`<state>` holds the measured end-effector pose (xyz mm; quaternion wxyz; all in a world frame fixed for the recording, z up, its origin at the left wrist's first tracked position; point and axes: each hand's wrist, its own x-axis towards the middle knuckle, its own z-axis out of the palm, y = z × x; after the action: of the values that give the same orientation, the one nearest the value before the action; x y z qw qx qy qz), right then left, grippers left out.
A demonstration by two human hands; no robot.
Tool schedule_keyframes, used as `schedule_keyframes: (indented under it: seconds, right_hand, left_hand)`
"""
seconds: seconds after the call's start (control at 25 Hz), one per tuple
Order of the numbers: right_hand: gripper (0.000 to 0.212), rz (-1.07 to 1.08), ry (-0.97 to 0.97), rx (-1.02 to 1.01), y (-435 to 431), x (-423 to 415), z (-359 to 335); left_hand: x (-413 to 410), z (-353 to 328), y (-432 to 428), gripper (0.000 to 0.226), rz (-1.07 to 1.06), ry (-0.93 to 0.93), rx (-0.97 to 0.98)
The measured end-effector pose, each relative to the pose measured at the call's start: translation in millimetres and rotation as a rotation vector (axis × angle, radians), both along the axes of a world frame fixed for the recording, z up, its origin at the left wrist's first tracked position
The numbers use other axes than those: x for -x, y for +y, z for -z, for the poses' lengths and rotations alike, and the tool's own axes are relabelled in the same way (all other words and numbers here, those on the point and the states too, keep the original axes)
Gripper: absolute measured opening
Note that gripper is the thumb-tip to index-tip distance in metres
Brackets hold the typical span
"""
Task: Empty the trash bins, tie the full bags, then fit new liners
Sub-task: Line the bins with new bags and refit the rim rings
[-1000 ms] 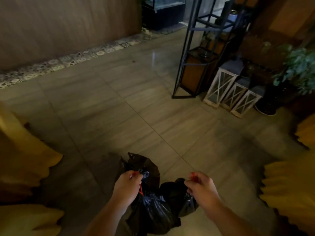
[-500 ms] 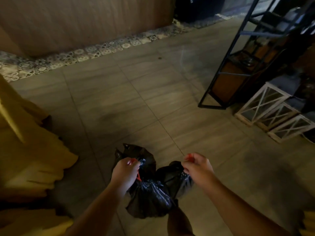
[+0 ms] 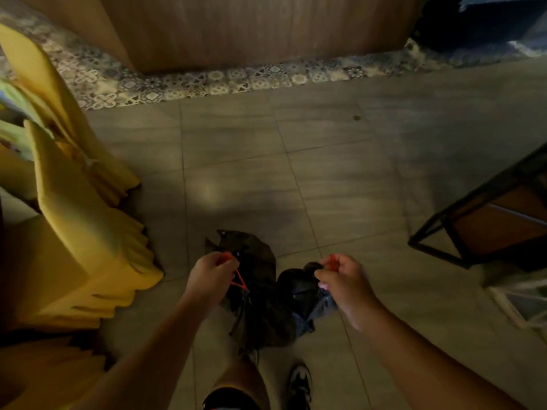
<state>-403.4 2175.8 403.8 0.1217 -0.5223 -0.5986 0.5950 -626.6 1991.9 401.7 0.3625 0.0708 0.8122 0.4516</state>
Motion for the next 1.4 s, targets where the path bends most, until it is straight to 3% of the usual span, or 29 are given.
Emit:
schedule_keyframes:
  seconds: [0.24,0.4,0.52,0.64,0.8,0.96,1.16,1.4]
  right_hand:
    - [0.013,0.012,-0.022,-0.042,103.6,130.6,7.2]
    - [0.011,0.071,-0.051,-0.065,162.9,216.7,1.6]
    - [0.011,0.085,-0.038,-0.062,207.0,283.7,-7.3]
    - [0.013,0.074,0.007,-0.043,247.4,350.1,-8.1]
    - [0.011,0.035,0.017,-0.009,306.1,441.7,10.2]
    - [0.007,-0.041,0.013,0.032,375.7,533.1,30.8]
    - [0.017,-0.104,-0.051,0.051,467.1,649.8,29.6]
    - [0.008,-0.137,-0.036,0.010,565.7,776.5,8.0]
  left_hand:
    - [126.6,16.6,78.3,0.011,-0.061,-0.104,-0.075]
    - [216.6,9.3,136.6,0.025,0.004,-0.172,-0.084]
    - [285.0,-3.6,183.0,0.014,-0.013,-0.163,-0.099]
    - [349.7,-2.5,226.4,0.022,-0.028,-0.161,-0.087]
    - [438.4,17.3,283.8,0.012,-0.074,-0.154,-0.048]
    - [518.6,34.8,348.7,0.021,-0.142,-0.107,-0.004]
    - [617.0,35.6,433.2,0.018,-0.222,-0.097,0.000]
    - [736.2,21.2,524.0,0.022,-0.265,-0.093,-0.033]
